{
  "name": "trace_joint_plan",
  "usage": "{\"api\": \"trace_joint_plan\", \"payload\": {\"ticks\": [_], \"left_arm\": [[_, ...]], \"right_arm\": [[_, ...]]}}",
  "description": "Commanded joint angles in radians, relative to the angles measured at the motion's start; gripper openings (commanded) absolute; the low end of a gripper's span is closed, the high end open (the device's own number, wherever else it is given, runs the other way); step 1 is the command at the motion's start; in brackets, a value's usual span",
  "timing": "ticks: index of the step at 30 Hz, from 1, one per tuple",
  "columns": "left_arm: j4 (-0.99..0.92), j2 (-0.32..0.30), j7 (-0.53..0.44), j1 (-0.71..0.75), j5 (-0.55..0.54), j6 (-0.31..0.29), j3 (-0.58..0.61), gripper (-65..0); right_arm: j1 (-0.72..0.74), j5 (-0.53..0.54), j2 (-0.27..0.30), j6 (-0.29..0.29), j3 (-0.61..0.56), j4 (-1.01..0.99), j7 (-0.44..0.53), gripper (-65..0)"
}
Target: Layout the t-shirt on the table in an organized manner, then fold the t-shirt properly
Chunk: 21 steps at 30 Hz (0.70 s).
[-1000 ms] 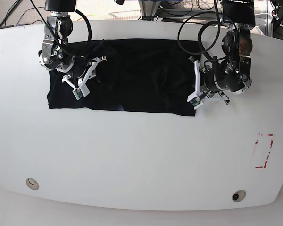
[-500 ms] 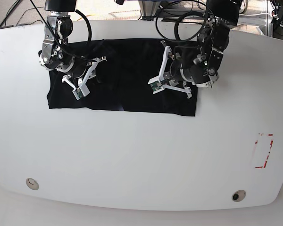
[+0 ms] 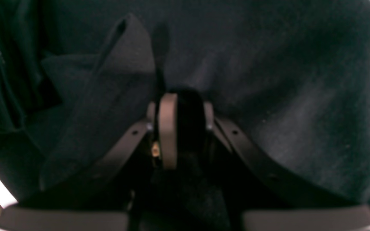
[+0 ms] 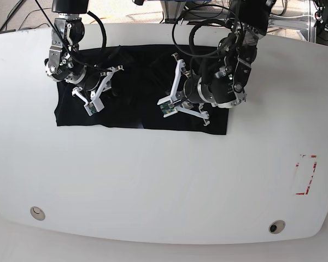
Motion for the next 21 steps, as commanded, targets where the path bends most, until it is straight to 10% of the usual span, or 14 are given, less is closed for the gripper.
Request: {"api": "trace_joint_plan", "payload": {"ticks": [1, 21], "left_arm": [[0.022, -0.046, -0.004, -0.012, -0.001, -0.001, -0.030, -63.2], [0.016, -0.292, -0.006, 0.063, 0.003, -0.001, -0.174, -63.1]], "right_arm": [[0.004, -0.006, 0.007, 0.001, 0.001, 0.008, -0.013, -54.9], [0.002, -0.006, 0.007, 0.001, 0.001, 0.007, -0.013, -54.9]]}}
